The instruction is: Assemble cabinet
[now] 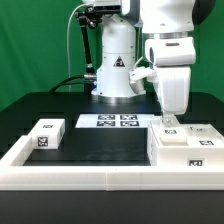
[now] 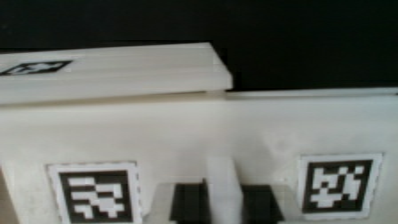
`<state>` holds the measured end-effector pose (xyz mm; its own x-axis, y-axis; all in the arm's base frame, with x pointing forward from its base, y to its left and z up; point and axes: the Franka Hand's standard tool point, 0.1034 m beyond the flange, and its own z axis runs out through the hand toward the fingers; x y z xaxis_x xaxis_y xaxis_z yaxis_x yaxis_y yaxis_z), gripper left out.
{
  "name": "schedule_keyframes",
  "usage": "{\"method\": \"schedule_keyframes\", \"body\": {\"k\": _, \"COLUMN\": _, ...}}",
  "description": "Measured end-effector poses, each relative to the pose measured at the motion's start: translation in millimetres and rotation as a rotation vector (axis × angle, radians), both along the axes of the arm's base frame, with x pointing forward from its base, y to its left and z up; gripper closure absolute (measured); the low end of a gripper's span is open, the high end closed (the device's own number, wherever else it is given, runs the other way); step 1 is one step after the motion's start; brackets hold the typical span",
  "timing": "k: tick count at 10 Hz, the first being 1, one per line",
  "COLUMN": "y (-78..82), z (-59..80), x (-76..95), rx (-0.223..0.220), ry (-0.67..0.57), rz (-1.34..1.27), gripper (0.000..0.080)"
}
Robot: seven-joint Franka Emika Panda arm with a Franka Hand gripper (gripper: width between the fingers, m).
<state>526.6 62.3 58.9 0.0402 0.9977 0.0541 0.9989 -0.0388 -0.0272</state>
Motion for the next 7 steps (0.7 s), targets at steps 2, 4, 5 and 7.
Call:
{"method": "schedule_keyframes", "body": {"k": 2, "y": -0.1, "z": 0.2, "x": 16.2, "rx": 0.009, "ry": -0.024, "rz": 0.032, "gripper": 0.0729}}
{"method": "schedule_keyframes", "body": {"k": 4, "y": -0.3, "z": 0.5, "x": 17.5, "rx": 0.010, "ry": -0.030, "rz": 0.030, "gripper": 0.0729}}
{"method": "schedule_keyframes", "body": {"k": 5, "y": -0.3, "z": 0.5, "x": 17.5, "rx": 0.010, "ry": -0.030, "rz": 0.030, "gripper": 0.0729}}
{"method": "schedule_keyframes", "body": {"k": 7, "y": -0.4, "z": 0.5, "x": 17.5, "rx": 0.010, "ry": -0.030, "rz": 0.030, "gripper": 0.0729}}
